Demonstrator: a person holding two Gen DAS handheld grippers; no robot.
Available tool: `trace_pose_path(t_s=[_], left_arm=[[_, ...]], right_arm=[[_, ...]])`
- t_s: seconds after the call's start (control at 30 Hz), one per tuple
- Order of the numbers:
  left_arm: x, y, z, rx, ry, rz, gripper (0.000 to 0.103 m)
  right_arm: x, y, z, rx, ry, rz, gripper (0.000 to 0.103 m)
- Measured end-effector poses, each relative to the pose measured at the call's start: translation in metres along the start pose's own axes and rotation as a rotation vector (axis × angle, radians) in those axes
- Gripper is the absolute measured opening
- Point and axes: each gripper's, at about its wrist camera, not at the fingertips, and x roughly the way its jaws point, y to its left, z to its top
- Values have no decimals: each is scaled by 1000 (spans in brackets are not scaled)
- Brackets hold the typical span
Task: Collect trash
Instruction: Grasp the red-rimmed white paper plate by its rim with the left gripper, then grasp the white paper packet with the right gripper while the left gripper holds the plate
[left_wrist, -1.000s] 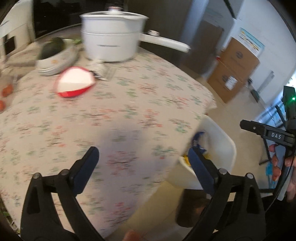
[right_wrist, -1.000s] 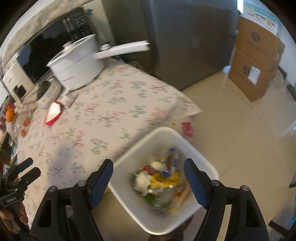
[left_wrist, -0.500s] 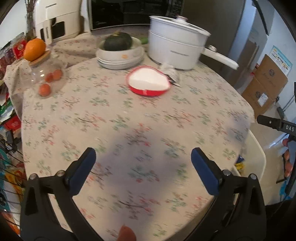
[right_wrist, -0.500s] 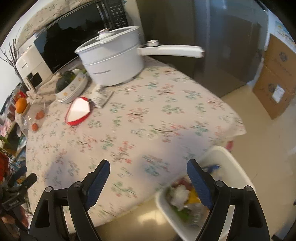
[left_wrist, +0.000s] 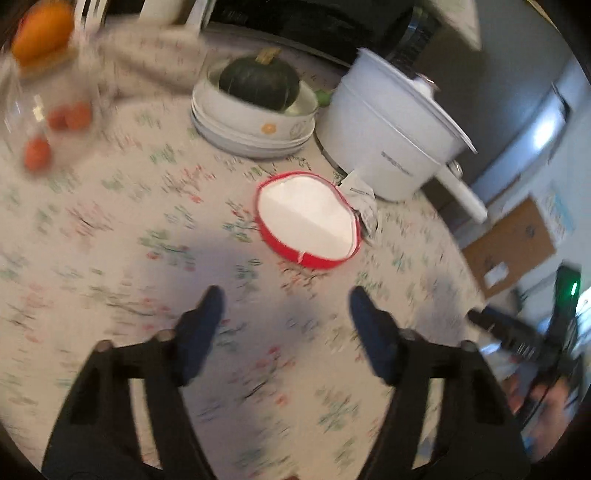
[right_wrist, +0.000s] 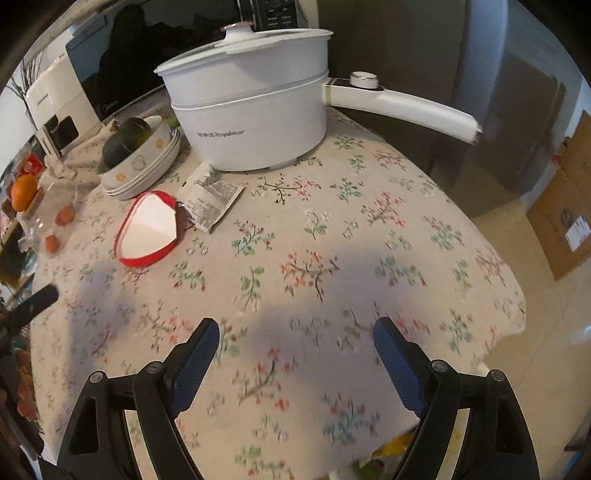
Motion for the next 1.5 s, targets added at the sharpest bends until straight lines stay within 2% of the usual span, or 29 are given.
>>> trace_pose_path(t_s=[0.07,0.13,0.33,0.4,0.47,0.53,0.67,0.77,1.03,1.17,1.4,1.5], left_arm=[[20,-6,5,-21,12,4,54],[33,-14,9,-23,7,24,53],[68,-23,10,-164,-14,119,48],[74,-29,8,-175,-27,144,35],[77,-33,9,-165,-29,172,13],[79,-34,9,-148,-28,200,4],[65,-29,6,-104,-42,247,3],[41,-22,9,-55,-52,271,2],[-26,5,8,97,-135,403,2],[-37,33,0,100,-124,451,2],[-51,58,0,82,-129,471,2],[-51,61,1,79,-128,468,2]], right_arm=[[8,2,6,-12,-2,7,87],[15,0,11,-10,-5,21,87],[42,-7,14,-8,26,35,87],[46,-10,15,-8,28,32,87],[48,-14,15,-2,31,33,87],[47,-17,15,-2,27,32,87],[42,-20,16,-7,13,38,87],[42,-17,19,2,20,74,87],[52,29,37,-31,-31,96,87],[68,60,47,-89,-45,70,86],[98,106,75,-165,-80,44,85],[116,119,85,-188,-65,31,79]])
